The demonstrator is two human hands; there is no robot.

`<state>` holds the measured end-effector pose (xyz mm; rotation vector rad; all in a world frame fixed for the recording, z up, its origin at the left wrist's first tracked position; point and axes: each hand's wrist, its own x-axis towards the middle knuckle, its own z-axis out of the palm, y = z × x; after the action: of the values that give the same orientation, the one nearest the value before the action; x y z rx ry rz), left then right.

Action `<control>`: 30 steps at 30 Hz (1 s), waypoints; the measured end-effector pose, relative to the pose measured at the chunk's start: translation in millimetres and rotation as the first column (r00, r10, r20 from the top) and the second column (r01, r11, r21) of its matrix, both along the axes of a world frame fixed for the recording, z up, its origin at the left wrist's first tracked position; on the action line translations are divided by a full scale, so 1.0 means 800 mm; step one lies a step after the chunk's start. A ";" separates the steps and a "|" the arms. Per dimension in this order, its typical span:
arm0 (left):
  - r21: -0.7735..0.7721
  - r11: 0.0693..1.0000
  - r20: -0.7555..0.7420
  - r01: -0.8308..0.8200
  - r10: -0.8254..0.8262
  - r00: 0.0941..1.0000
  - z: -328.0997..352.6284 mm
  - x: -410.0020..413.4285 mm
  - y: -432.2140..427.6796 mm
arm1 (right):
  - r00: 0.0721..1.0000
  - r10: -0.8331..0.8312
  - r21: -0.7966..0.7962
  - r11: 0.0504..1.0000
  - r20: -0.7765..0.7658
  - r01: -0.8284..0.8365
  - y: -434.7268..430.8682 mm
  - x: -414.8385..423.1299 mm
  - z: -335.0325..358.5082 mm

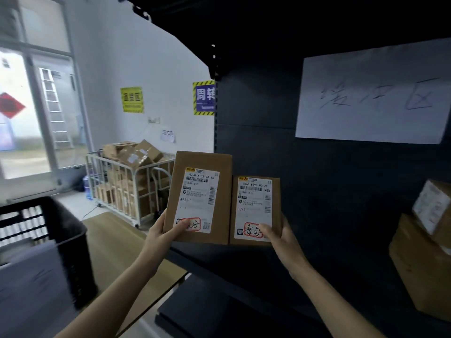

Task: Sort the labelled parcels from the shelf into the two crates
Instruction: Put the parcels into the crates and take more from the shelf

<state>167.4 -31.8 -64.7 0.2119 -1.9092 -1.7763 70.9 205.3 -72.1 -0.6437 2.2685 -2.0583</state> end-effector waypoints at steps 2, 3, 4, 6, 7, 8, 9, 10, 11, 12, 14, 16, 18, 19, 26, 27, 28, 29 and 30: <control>-0.006 1.000 0.002 -0.030 0.030 1.000 0.000 0.018 -0.017 | 0.999 0.035 -0.007 0.999 0.003 -0.035 -0.021 0.007 0.000; -0.012 0.999 0.003 -0.048 0.048 0.999 -0.001 0.027 -0.025 | 0.998 0.054 -0.012 0.998 0.011 -0.054 -0.031 0.011 0.001; -0.017 0.998 0.001 -0.067 0.067 0.998 -0.001 0.036 -0.033 | 0.997 0.073 -0.017 0.997 0.019 -0.073 -0.042 0.015 0.001; -0.008 0.994 0.000 -0.107 0.107 0.994 -0.003 0.053 -0.050 | 0.994 0.106 -0.022 0.994 0.023 -0.106 -0.066 0.023 0.002; 0.000 0.992 0.003 -0.125 0.125 0.992 -0.004 0.062 -0.060 | 0.993 0.121 -0.020 0.993 0.020 -0.120 -0.078 0.028 0.004; 0.003 0.991 0.007 -0.134 0.134 0.991 -0.005 0.072 -0.071 | 0.991 0.135 -0.016 0.991 0.016 -0.135 -0.091 0.032 0.004; 0.001 0.990 0.011 -0.141 0.141 0.990 -0.006 0.082 -0.083 | 0.989 0.149 -0.012 0.989 0.014 -0.149 -0.105 0.038 0.005; -0.001 0.988 0.016 -0.152 0.152 0.988 -0.008 0.092 -0.096 | 0.987 0.163 -0.011 0.987 0.011 -0.163 -0.119 0.043 0.005; 0.002 0.986 0.020 -0.166 0.166 0.986 -0.008 0.104 -0.110 | 0.984 0.178 -0.011 0.984 0.009 -0.178 -0.134 0.050 0.006; 0.006 0.984 0.020 -0.180 0.179 0.984 -0.008 0.116 -0.125 | 0.981 0.193 -0.011 0.981 0.006 -0.193 -0.151 0.058 0.006; 0.017 0.980 0.015 -0.197 0.197 0.980 -0.007 0.139 -0.153 | 0.975 0.223 -0.011 0.975 -0.003 -0.223 -0.184 0.074 0.006; 0.034 0.975 0.001 -0.219 0.219 0.976 -0.006 0.163 -0.179 | 0.966 0.259 -0.013 0.966 -0.011 -0.259 -0.218 0.092 0.005; 0.041 0.966 -0.004 -0.253 0.254 0.967 -0.005 0.190 -0.205 | 0.956 0.291 -0.007 0.957 -0.018 -0.292 -0.253 0.112 0.005; 0.040 0.962 -0.007 -0.270 0.271 0.963 -0.005 0.203 -0.219 | 0.951 0.307 -0.006 0.952 -0.019 -0.307 -0.270 0.122 0.005; 0.056 0.941 0.018 -0.333 0.332 0.943 -0.008 0.303 -0.325 | 0.918 0.397 -0.006 0.918 -0.018 -0.397 -0.393 0.192 -0.006; 0.066 0.937 0.014 -0.342 0.342 0.940 -0.009 0.317 -0.339 | 0.913 0.407 -0.008 0.913 -0.022 -0.407 -0.410 0.203 -0.006; 0.075 0.932 0.011 -0.354 0.354 0.935 -0.010 0.331 -0.352 | 0.910 0.414 -0.005 0.910 -0.028 -0.414 -0.427 0.213 -0.007; 0.078 0.926 0.010 -0.370 0.370 0.929 -0.012 0.345 -0.364 | 0.903 0.429 -0.002 0.903 -0.035 -0.429 -0.443 0.225 -0.007; 0.079 0.919 0.013 -0.387 0.387 0.922 -0.013 0.360 -0.376 | 0.893 0.449 -0.004 0.893 -0.034 -0.449 -0.460 0.234 -0.007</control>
<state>455.1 -332.2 -75.1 0.5753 -1.6540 -1.5796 258.4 -162.4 -78.0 -1.0891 1.8844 -1.8423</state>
